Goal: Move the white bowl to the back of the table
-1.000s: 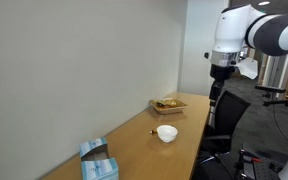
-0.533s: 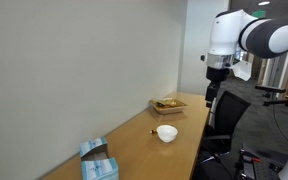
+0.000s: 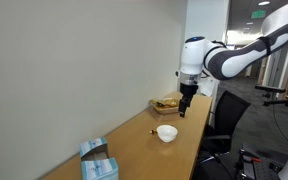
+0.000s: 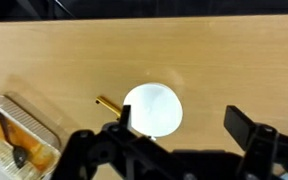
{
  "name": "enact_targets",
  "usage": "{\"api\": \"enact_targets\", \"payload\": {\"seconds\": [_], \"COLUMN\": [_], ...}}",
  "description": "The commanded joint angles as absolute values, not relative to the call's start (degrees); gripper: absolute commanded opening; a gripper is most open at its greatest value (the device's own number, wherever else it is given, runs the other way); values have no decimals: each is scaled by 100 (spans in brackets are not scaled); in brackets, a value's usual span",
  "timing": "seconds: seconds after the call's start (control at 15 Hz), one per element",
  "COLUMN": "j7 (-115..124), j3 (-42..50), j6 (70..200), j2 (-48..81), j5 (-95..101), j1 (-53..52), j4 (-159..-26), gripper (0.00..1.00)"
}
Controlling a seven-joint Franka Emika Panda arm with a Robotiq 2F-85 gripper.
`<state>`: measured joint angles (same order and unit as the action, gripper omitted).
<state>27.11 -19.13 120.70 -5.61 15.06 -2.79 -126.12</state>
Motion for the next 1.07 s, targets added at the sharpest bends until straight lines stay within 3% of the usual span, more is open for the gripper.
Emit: {"api": "enact_targets", "payload": {"seconds": [0.0, 0.8, 0.93, 1.0], "j7": [2798, 2643, 2565, 2482], "j3": [-1582, -489, -372, -348], "j6": [12084, 11929, 11867, 11854], "j2": [504, 2810, 3023, 3132], "j5": [1949, 1978, 1941, 1905], "j1": [-525, -1449, -1477, -1475], "j4": [-11846, -10297, -10144, -10057], "gripper": [100, 99, 97, 90]}}
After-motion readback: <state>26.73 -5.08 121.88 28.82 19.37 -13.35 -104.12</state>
